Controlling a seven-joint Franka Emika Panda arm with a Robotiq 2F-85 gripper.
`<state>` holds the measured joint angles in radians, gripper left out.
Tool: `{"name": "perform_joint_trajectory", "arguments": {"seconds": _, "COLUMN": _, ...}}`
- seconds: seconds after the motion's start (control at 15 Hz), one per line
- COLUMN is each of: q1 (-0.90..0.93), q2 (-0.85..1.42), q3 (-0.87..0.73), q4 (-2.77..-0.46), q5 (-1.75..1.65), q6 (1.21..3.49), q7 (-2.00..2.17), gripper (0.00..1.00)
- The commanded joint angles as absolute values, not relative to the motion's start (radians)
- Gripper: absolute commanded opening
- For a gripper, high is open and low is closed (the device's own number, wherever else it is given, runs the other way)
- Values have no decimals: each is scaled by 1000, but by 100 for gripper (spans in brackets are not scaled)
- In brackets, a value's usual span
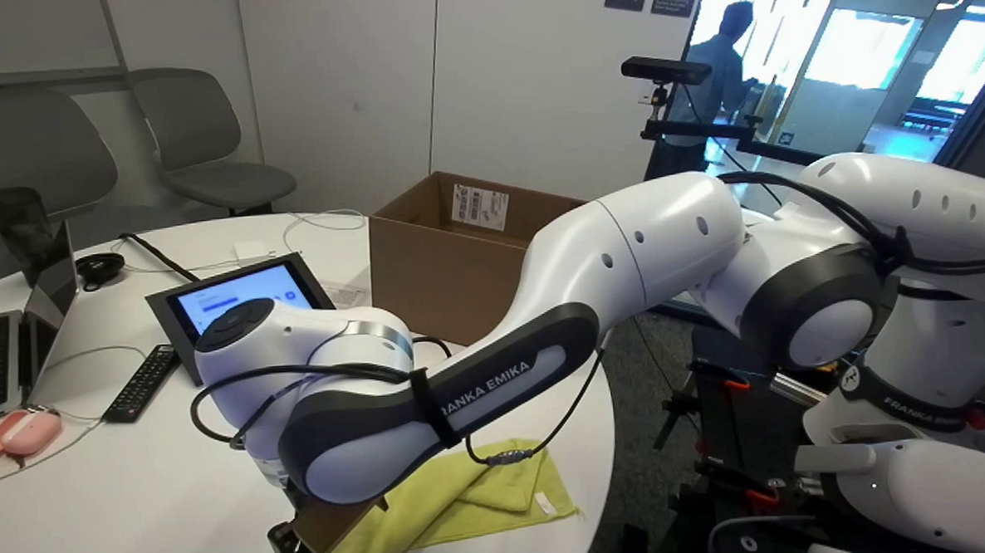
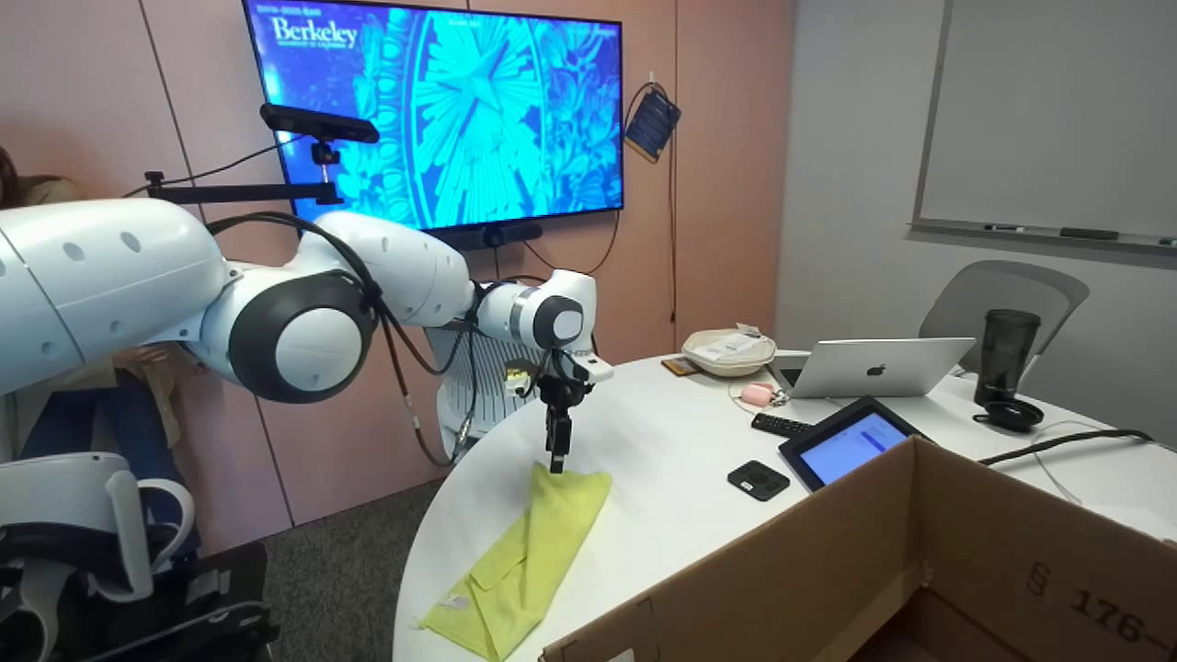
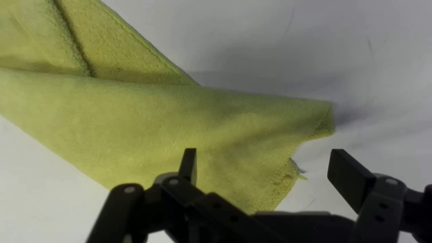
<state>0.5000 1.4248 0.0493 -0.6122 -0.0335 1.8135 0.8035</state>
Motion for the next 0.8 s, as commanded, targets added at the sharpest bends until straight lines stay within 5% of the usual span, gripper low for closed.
{"name": "perform_joint_trajectory", "arguments": {"seconds": 0.0, "q1": 510, "q2": 1496, "q3": 44, "q4": -482, "q5": -27, "q6": 1769, "q7": 796, "gripper": 100}}
{"name": "perform_joint_trajectory", "arguments": {"seconds": 0.73, "q1": 514, "q2": 1491, "q3": 58, "q4": -544, "q5": -6, "q6": 1796, "q7": 784, "gripper": 100}}
